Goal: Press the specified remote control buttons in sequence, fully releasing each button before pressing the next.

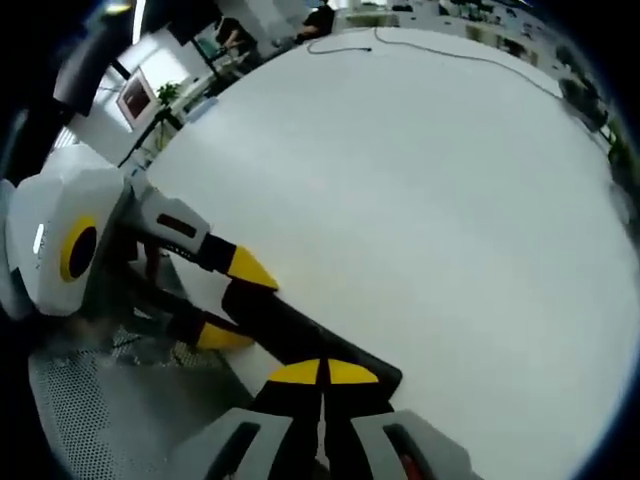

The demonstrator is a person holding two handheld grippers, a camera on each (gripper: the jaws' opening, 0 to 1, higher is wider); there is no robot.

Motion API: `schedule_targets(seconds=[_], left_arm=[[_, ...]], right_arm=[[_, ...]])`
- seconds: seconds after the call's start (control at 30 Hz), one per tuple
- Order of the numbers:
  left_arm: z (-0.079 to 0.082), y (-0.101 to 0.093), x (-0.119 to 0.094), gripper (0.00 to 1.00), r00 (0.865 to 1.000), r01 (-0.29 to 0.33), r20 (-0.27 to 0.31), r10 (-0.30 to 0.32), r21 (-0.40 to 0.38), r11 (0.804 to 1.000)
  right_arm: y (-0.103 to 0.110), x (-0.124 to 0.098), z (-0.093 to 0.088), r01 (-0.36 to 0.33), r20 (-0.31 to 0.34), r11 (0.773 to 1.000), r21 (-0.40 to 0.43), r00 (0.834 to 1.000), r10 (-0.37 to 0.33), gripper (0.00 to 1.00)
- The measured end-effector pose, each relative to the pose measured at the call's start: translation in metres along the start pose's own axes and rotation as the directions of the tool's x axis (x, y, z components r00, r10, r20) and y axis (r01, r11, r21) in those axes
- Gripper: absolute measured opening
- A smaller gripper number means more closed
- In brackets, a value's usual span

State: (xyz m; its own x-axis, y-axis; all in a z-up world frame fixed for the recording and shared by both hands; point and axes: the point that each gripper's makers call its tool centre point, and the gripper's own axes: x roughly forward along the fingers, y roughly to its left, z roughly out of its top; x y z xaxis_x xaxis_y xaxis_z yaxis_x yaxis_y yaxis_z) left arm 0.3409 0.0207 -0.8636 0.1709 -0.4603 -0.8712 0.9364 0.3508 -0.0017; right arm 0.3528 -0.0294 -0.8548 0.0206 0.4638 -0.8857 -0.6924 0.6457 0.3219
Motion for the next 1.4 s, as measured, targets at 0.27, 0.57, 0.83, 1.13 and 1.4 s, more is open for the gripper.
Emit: schedule_targets(seconds=[0.27,0.57,0.83,1.13,1.4], left_arm=[[-0.002,0.001,-0.001,0.26,1.0,-0.009,-0.022,0.009,-0.015,1.0],[-0.01,0.002,-0.006,0.27,0.999,-0.019,-0.044,0.017,-0.03,0.999],[-0.009,0.002,-0.006,0.25,0.999,-0.015,-0.043,0.014,-0.028,1.0],[-0.008,0.0,-0.005,0.24,0.999,-0.014,-0.036,0.013,-0.019,1.0],[-0.006,-0.001,-0.004,0.24,1.0,-0.008,-0.025,0.008,0.013,1.0]], right_arm=[[0.0,0.0,0.0,0.026,-0.009,0.998,-0.065,1.0,-0.027,0.0],[-0.001,0.0,0.0,0.023,0.0,0.998,-0.054,1.0,-0.023,0.0],[-0.001,-0.002,0.0,-0.005,0.002,0.999,0.033,1.0,0.005,0.0],[-0.001,-0.007,0.011,-0.043,0.051,0.995,0.095,0.998,0.039,0.0],[0.002,-0.004,0.017,-0.058,0.07,0.993,0.101,0.996,0.051,0.0]])
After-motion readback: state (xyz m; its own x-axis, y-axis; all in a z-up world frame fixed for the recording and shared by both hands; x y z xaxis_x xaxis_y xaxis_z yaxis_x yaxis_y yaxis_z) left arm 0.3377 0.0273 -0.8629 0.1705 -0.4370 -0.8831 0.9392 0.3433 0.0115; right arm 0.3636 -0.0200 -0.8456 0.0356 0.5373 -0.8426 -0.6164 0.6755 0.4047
